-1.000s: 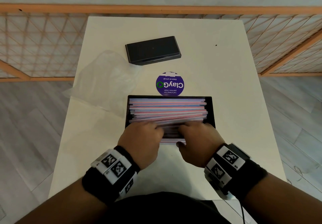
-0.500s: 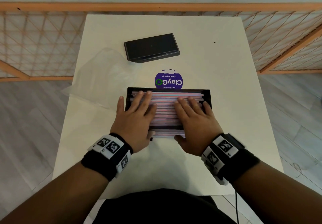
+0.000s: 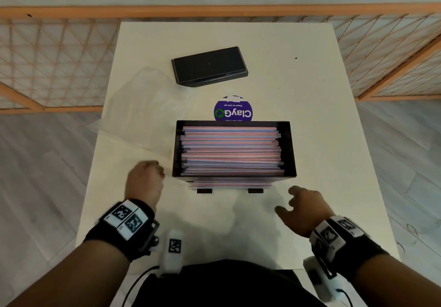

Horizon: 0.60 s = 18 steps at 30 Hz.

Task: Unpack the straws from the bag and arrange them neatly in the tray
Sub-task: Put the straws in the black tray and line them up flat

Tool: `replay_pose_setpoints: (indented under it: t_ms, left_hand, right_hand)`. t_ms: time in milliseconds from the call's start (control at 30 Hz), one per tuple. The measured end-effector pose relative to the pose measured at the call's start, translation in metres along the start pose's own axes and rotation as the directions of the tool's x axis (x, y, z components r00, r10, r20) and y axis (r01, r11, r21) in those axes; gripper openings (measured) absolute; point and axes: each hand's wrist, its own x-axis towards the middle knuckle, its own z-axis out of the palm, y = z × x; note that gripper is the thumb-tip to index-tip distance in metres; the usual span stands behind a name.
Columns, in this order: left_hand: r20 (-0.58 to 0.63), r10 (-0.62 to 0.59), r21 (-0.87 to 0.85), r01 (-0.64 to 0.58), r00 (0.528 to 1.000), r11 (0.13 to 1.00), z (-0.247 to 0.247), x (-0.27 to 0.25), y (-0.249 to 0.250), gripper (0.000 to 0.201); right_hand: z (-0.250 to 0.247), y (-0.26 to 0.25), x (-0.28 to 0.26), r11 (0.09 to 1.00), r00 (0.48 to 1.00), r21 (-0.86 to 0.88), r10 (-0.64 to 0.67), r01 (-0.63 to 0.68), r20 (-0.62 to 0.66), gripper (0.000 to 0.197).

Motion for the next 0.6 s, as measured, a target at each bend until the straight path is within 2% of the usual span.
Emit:
replay_pose_setpoints:
  t_ms: [33,67,133,200,300,467,533,600]
  left_hand:
    - [0.07,-0.113,0.063,0.108,0.991,0.992,0.006,0.006,-0.007,0.013]
    - [0.135,-0.173,0.14,0.154,0.976,0.978,0.013,0.012,-0.016,0.014]
    - [0.231,-0.238,0.237,0.183,0.943,0.954,0.029,0.006,-0.027,0.02]
    - [0.304,-0.278,0.2,0.224,0.911,0.954,0.041,-0.009,-0.03,0.02]
    - [0.289,-0.313,0.081,0.302,0.905,0.95,0.046,-0.014,-0.029,0.021]
    - [0.347,-0.364,-0.033,0.399,0.864,0.916,0.043,-0.016,-0.031,0.025]
    - [0.375,-0.359,-0.066,0.41,0.855,0.909,0.044,-0.022,-0.029,0.028]
    - [0.37,-0.345,-0.086,0.402,0.863,0.912,0.046,-0.028,-0.026,0.023]
  right_hand:
    - [0.003,-0.003,0.006,0.999,0.999,0.036,0.018,-0.019,0.027,0.054]
    - [0.006,-0.007,0.01,0.995,0.999,0.095,0.016,-0.02,0.04,0.057]
    - [0.012,-0.016,0.018,0.974,0.999,0.226,-0.003,-0.009,0.052,0.059]
    - [0.017,-0.023,0.024,0.93,0.998,0.364,0.015,-0.038,0.066,0.053]
    - [0.027,-0.023,0.03,0.803,0.992,0.588,0.033,-0.098,0.121,0.041]
    - [0.03,-0.024,0.026,0.76,0.996,0.648,-0.009,-0.049,0.085,0.012]
    - [0.03,-0.024,0.025,0.746,0.998,0.665,-0.008,-0.037,0.064,0.018]
    - [0.029,-0.024,0.023,0.74,1.0,0.672,0.016,-0.028,0.024,0.036]
